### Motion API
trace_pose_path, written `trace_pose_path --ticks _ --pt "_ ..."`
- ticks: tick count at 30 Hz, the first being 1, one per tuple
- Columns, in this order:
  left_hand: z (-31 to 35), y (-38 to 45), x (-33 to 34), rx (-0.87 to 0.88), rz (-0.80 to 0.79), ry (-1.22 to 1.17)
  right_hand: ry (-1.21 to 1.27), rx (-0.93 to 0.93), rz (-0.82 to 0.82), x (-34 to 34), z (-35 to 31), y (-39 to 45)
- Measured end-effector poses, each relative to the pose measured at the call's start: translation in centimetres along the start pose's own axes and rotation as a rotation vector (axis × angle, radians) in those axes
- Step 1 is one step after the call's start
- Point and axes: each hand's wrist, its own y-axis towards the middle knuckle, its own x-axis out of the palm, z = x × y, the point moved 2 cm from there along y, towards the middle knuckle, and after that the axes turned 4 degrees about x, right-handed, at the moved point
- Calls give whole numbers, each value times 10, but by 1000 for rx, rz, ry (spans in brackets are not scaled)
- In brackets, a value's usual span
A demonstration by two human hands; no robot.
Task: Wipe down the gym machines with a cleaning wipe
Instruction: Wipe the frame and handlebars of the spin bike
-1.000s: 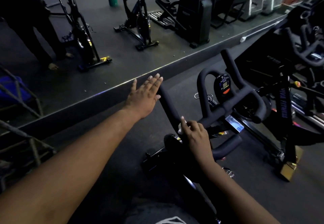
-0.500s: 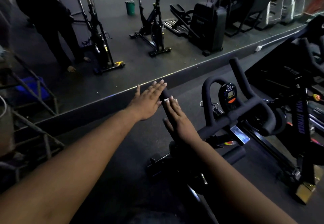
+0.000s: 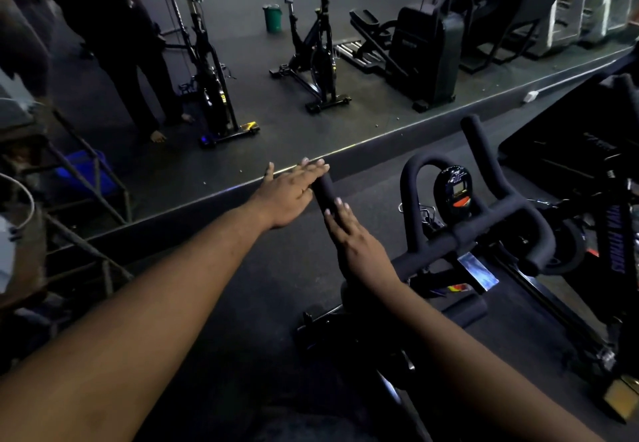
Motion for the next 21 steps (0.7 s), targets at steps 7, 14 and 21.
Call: trace_pose_path --ticks 7,14,21 --pt "7 -4 -4 -40 -4 24 81 13 125 -23 -4 49" --pt "14 -7 2 -89 -9 40 -99 -243 32 -12 19 3" --pt "27 -9 5 -194 11 -3 -97 -121 19 -49 15 64"
